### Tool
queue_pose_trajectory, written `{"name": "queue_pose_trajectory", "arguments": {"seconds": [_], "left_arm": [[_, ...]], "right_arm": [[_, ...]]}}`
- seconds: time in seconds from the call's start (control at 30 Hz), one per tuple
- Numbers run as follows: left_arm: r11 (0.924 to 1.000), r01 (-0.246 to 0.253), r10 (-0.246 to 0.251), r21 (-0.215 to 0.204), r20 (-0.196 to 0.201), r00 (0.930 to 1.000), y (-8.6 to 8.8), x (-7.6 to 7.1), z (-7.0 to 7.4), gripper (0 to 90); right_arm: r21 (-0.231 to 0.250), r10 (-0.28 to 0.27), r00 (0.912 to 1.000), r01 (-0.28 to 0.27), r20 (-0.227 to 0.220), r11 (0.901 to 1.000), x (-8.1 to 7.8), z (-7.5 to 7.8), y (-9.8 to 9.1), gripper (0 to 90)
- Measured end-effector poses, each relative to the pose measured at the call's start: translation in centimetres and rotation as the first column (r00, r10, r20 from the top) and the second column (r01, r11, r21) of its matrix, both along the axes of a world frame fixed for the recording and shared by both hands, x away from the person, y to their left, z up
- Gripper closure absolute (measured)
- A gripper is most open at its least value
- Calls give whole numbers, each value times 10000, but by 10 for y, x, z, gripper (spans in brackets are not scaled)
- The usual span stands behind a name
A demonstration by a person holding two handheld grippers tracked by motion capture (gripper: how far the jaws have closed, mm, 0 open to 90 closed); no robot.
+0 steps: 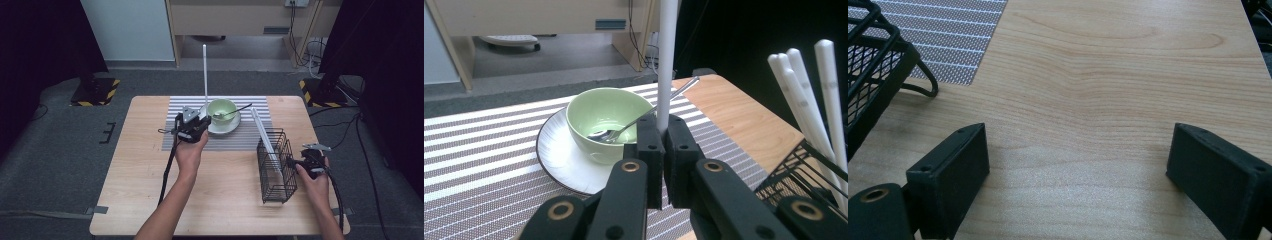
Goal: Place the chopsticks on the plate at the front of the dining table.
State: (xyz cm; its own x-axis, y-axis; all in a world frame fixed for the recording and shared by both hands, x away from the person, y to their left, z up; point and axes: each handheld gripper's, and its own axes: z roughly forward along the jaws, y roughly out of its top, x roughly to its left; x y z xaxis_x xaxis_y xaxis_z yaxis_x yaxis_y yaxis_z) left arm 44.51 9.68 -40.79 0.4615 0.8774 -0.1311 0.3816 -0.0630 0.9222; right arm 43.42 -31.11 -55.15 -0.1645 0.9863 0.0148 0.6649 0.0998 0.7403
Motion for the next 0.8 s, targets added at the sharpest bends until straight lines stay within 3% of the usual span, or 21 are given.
{"name": "queue_pose_trajectory", "arguments": {"seconds": [0.47,0.8], "left_arm": [[9983,-579,579,-21,-103,9983,1,11,-8,866],[9949,-992,985,-173,-371,9944,2,26,-23,866]], "right_arm": [[-26,-251,9997,251,-30,9997,1,0,3,84],[-54,-258,9996,257,-118,9997,1,0,5,50]]}}
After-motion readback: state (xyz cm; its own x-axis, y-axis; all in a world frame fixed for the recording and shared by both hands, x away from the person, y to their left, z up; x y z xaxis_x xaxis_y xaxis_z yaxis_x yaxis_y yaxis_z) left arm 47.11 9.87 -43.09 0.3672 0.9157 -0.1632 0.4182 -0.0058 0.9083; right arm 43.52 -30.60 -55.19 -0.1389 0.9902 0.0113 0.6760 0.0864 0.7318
